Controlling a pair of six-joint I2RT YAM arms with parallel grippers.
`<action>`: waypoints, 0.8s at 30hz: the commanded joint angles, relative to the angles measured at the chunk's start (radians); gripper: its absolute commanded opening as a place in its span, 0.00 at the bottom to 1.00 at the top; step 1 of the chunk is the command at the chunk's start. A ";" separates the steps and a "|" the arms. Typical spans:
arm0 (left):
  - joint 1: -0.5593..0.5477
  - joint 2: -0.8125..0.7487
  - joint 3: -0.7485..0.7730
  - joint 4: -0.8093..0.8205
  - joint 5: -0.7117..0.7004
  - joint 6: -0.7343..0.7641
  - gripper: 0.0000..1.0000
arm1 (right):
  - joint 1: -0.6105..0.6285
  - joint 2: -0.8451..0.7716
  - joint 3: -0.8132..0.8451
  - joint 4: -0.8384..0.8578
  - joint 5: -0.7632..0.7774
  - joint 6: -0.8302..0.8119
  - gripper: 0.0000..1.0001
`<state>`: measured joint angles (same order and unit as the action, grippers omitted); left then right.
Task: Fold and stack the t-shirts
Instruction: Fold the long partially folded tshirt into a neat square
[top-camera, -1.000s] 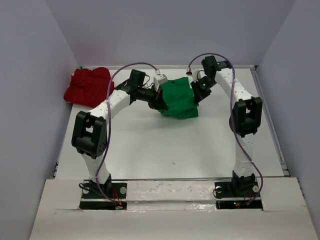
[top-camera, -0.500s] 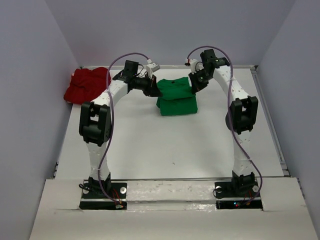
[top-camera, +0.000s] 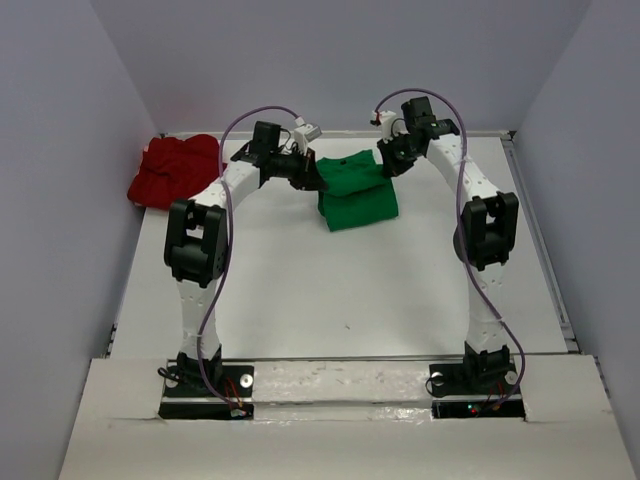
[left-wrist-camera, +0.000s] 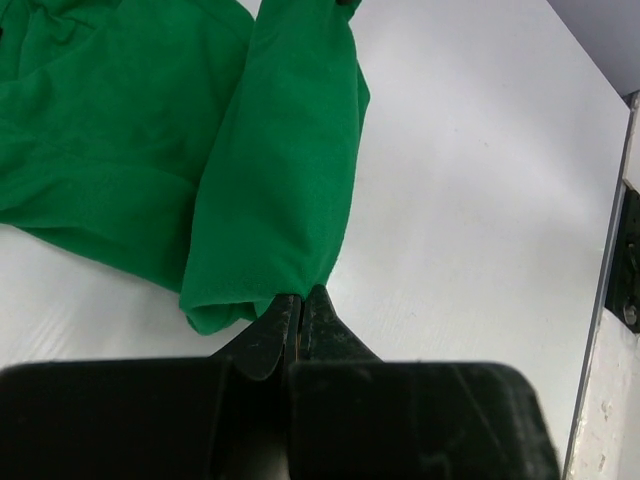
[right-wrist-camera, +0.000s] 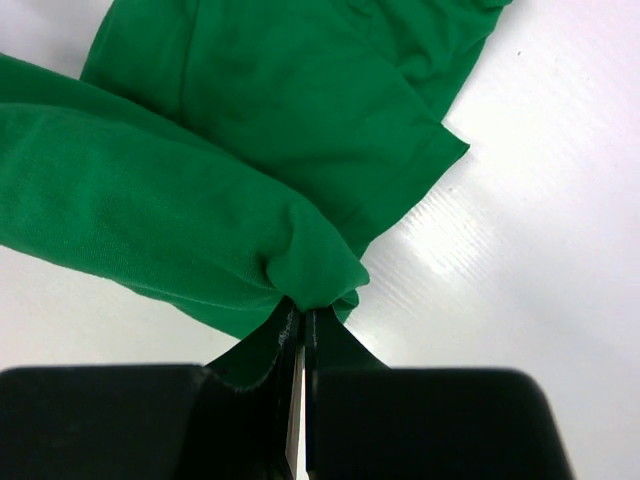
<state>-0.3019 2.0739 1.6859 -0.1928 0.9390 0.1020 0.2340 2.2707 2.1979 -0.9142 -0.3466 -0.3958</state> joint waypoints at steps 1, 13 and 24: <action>-0.003 0.014 0.058 0.038 -0.009 -0.019 0.00 | -0.004 0.022 0.045 0.116 0.006 0.008 0.00; -0.003 0.074 0.093 0.089 -0.080 -0.041 0.00 | -0.004 0.122 0.098 0.213 -0.015 0.015 0.00; -0.008 0.112 0.100 0.154 -0.192 -0.058 0.00 | -0.004 0.280 0.298 0.293 0.054 0.026 0.17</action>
<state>-0.3019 2.1914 1.7416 -0.0925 0.7918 0.0586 0.2340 2.5427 2.4149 -0.7235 -0.3313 -0.3767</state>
